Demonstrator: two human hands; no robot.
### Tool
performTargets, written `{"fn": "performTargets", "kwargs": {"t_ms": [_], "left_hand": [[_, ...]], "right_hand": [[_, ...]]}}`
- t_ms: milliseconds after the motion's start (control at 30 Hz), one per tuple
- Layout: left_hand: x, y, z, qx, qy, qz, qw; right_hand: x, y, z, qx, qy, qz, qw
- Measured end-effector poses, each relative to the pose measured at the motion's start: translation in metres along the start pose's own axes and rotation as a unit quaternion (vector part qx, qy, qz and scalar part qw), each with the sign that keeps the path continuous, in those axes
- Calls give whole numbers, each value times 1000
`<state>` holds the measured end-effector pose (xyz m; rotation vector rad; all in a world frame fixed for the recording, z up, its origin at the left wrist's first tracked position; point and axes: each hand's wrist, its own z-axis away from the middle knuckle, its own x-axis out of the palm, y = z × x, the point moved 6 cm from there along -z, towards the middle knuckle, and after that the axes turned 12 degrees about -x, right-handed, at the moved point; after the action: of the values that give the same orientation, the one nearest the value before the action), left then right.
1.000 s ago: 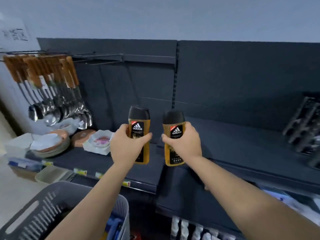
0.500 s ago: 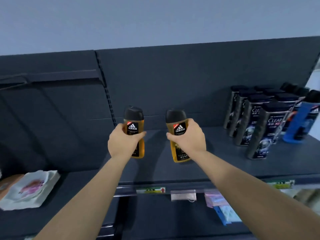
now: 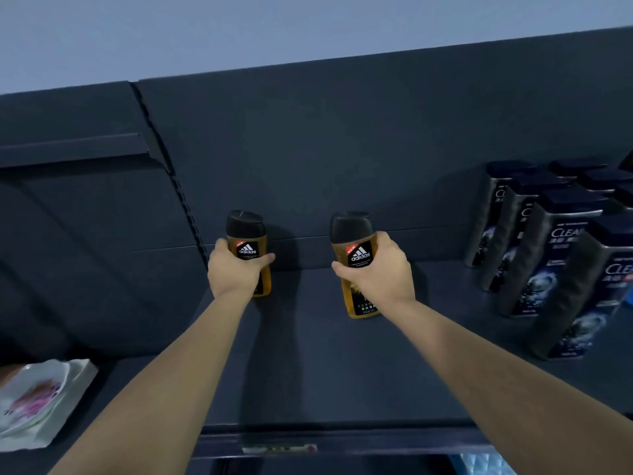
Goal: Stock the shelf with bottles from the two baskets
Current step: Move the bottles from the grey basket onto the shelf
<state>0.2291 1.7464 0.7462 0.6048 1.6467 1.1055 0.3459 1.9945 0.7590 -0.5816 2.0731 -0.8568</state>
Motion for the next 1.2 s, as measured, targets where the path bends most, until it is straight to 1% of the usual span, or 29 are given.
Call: {"fn": "performTargets", "kwargs": {"t_ms": [167,267,400,467,567,633,667,767,833,867,900,933,1000,1033,1100,1200], "left_hand": [[5,-6,-18,-9,23,3,1000],[8,-8,-25,9,21,-1,1000],[10,-10,-30,17,12,-9,1000],[11,-11,-29,7,3,-21,1000],[10,-20,-26,-29,-9,-16,999],[6,-27,-23,-46,1,-21,999],[2,-30,-21,-45,15,-45,998],[-9,-35,-12,-9,55,-129,990],[-15,-34,-6,48,53,-133,989],[-16,-34,-4,81,33,-124,988],[-17,-34,-1,101,-8,-109,989],[-15,-35,1,106,-67,-94,988],[-9,-37,8,118,-180,-96,972],[-7,-38,11,133,-204,-115,963],[-6,-39,14,149,-211,-121,958],[-10,-47,7,117,-209,-64,969]], "right_hand": [[23,-1,-11,4,-3,-26,1000],[34,-2,-13,2,-6,-43,999],[44,-5,-14,-11,-13,-38,999],[48,-5,-14,-11,-16,-36,999],[53,-6,-13,-8,-17,-38,999],[57,-7,-12,-7,-17,-42,999],[60,-9,-12,-7,-19,-44,999],[72,-18,-13,-14,-26,-44,999],[82,-27,-14,-19,-34,-47,998],[88,-32,-14,-21,-39,-51,998],[95,-38,-14,-24,-44,-57,997],[102,-44,-14,-26,-51,-62,996],[119,-56,-12,-32,-66,-74,995],[126,-61,-10,-35,-73,-82,993],[141,-71,-5,-46,-84,-99,990],[158,-78,0,-51,-86,-123,987]]}}
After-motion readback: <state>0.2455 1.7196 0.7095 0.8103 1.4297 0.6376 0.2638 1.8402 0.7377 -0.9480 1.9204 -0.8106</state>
